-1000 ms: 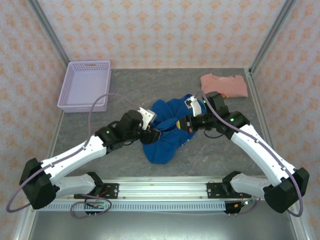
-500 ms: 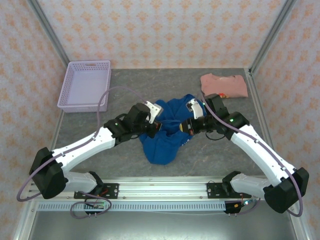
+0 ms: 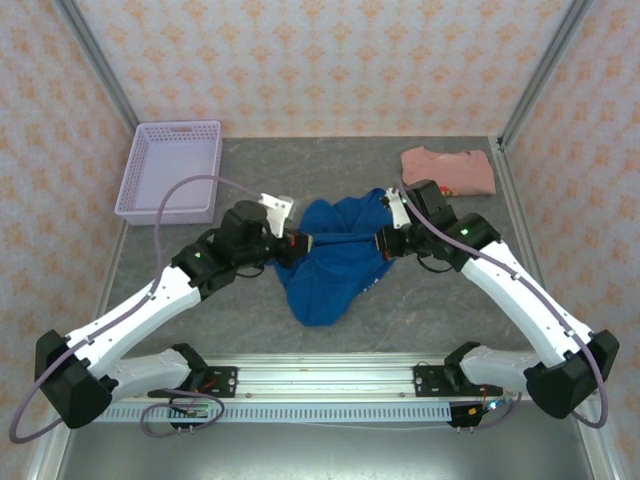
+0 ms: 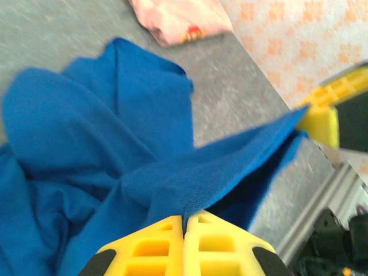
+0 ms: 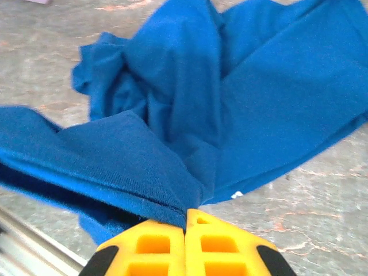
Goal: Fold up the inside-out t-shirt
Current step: Adjust the T-shirt at the center of the table.
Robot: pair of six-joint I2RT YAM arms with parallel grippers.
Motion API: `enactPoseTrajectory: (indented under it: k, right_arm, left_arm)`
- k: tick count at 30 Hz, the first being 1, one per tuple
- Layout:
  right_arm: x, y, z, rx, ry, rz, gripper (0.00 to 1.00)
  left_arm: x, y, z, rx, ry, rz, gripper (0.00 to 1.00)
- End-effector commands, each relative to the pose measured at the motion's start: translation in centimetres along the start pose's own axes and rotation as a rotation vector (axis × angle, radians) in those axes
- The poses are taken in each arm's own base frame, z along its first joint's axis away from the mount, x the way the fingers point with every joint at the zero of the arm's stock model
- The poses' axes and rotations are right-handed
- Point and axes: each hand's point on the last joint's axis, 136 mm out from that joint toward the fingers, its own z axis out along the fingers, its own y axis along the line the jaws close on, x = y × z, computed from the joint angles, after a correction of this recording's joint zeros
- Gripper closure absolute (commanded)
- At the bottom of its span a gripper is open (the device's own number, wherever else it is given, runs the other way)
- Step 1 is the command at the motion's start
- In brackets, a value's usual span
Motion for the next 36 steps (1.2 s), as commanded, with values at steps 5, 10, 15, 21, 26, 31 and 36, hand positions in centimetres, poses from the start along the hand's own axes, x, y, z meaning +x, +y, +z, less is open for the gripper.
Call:
enactPoseTrajectory:
  k: [5, 10, 15, 21, 26, 31, 36]
  right_arm:
    - [4.6, -4.5, 2.1, 0.211, 0.125, 0.088, 1.0]
    - [6.7, -5.8, 4.8, 0.248, 0.235, 0.118, 1.0]
    - [6.9, -6.9, 6.2, 0.249, 0.265, 0.135, 1.0]
    - [6.5, -7.5, 7.2, 0.22, 0.289, 0.162, 1.0]
    - [6.2, -7.7, 7.4, 0.201, 0.294, 0.174, 1.0]
    - [6.3, -7.6, 7.7, 0.182, 0.3, 0.189, 1.0]
    - [6.3, -7.6, 7.6, 0.175, 0.298, 0.187, 1.0]
  left_arm:
    - [5.9, -5.2, 3.7, 0.169, 0.241, 0.158, 0.96]
    - [5.7, -4.4, 5.1, 0.103, 0.23, 0.2, 0.83]
    - [6.0, -4.1, 5.1, 0.115, 0.212, 0.306, 0.56]
    - [7.7, -2.9, 6.4, 0.095, 0.223, 0.463, 0.41]
    - [9.1, -3.3, 7.9, -0.064, 0.211, 0.735, 0.39]
    - [10.6, -5.4, 10.1, -0.162, 0.227, 1.018, 0.38]
    - [12.8, -6.2, 13.2, -0.211, 0.281, 1.192, 0.36]
